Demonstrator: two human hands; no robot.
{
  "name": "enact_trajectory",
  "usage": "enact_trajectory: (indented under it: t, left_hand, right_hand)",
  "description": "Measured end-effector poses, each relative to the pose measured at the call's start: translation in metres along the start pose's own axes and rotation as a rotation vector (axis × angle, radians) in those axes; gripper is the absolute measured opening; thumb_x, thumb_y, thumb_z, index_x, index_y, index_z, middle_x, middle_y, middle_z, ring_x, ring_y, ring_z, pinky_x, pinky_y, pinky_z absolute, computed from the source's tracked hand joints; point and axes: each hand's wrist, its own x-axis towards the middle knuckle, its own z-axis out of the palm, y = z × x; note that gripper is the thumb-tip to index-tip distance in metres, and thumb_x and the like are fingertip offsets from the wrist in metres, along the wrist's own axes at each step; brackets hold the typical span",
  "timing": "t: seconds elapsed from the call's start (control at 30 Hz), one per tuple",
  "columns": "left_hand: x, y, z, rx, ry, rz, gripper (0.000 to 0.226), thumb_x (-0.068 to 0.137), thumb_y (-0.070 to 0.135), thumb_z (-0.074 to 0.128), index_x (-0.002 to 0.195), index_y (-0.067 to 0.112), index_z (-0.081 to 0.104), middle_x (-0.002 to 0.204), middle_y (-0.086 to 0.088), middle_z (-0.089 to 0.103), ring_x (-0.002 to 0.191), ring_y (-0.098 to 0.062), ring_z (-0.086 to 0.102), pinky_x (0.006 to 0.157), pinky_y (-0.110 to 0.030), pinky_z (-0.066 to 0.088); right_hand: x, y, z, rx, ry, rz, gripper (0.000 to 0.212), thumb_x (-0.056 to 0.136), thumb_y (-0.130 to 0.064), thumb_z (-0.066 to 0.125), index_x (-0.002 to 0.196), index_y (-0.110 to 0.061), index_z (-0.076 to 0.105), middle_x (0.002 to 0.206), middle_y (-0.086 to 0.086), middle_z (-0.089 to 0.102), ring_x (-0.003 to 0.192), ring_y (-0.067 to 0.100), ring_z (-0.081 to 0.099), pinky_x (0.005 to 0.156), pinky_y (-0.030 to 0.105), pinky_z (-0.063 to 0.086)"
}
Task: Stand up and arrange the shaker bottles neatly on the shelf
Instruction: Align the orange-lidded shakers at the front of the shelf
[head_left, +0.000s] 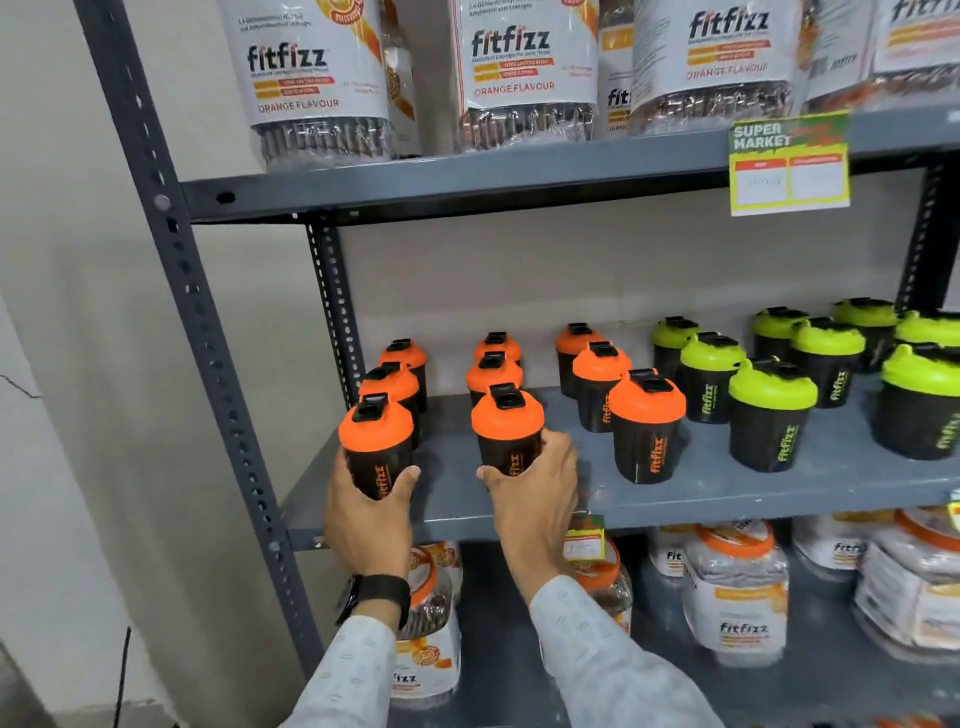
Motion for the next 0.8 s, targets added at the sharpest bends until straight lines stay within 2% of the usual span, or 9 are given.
enact_trajectory:
  t: [0.37,0.43,0.53,0.6,0.67,0.8]
  left_hand:
    - [0.001,-0.005,0.0,0.033,-0.024,0.012,0.086,0.075,0.05,0.082,0.148,0.028,0.043,0.133,-0.007,0.065,0.12,-0.033,0.062,0.095,-0.052,0.053]
    - [0.001,-0.005,-0.001,0.032,-0.034,0.014,0.092,0.073,0.053,0.082,0.151,0.026,0.039,0.138,-0.009,0.061,0.124,-0.035,0.06,0.098,-0.054,0.052]
    - [-0.001,-0.005,-0.003,0.025,-0.014,-0.032,0.106,0.071,0.053,0.084,0.157,0.022,0.029,0.153,-0.013,0.047,0.139,-0.037,0.046,0.106,-0.058,0.043]
    - [-0.002,-0.003,-0.004,0.024,0.021,-0.034,0.105,0.071,0.048,0.086,0.156,0.021,0.031,0.156,-0.013,0.043,0.143,-0.036,0.041,0.108,-0.058,0.04]
    - [-0.003,-0.004,-0.004,0.027,0.036,-0.014,0.099,0.071,0.045,0.087,0.153,0.021,0.037,0.153,-0.012,0.047,0.14,-0.035,0.044,0.106,-0.058,0.043]
    - [-0.004,-0.004,-0.002,0.015,0.035,-0.002,0.089,0.072,0.039,0.088,0.148,0.022,0.044,0.142,-0.01,0.057,0.131,-0.033,0.053,0.102,-0.055,0.047]
  right_hand:
    - [-0.008,-0.004,0.006,-0.009,0.014,0.002,0.082,0.069,-0.029,0.095,0.134,-0.017,0.047,0.133,0.006,0.057,0.127,0.028,0.056,0.101,0.042,0.054]
    - [-0.01,-0.004,0.004,-0.008,0.007,-0.006,0.091,0.069,-0.031,0.096,0.142,-0.017,0.044,0.138,0.007,0.055,0.131,0.029,0.054,0.103,0.043,0.052]
    - [-0.011,-0.002,-0.006,0.007,0.006,-0.001,0.11,0.07,-0.035,0.095,0.157,-0.016,0.029,0.149,0.009,0.048,0.14,0.029,0.046,0.109,0.043,0.046]
    - [-0.011,-0.001,-0.015,0.032,0.001,0.007,0.112,0.073,-0.032,0.093,0.161,-0.016,0.025,0.154,0.008,0.044,0.145,0.027,0.041,0.112,0.041,0.041]
    - [-0.012,-0.001,-0.019,0.04,-0.014,0.008,0.11,0.075,-0.031,0.092,0.161,-0.016,0.025,0.156,0.008,0.042,0.147,0.027,0.039,0.113,0.04,0.039]
    - [-0.013,-0.002,-0.012,0.014,-0.059,0.019,0.103,0.075,-0.03,0.092,0.158,-0.014,0.034,0.154,0.008,0.046,0.145,0.029,0.043,0.112,0.041,0.042]
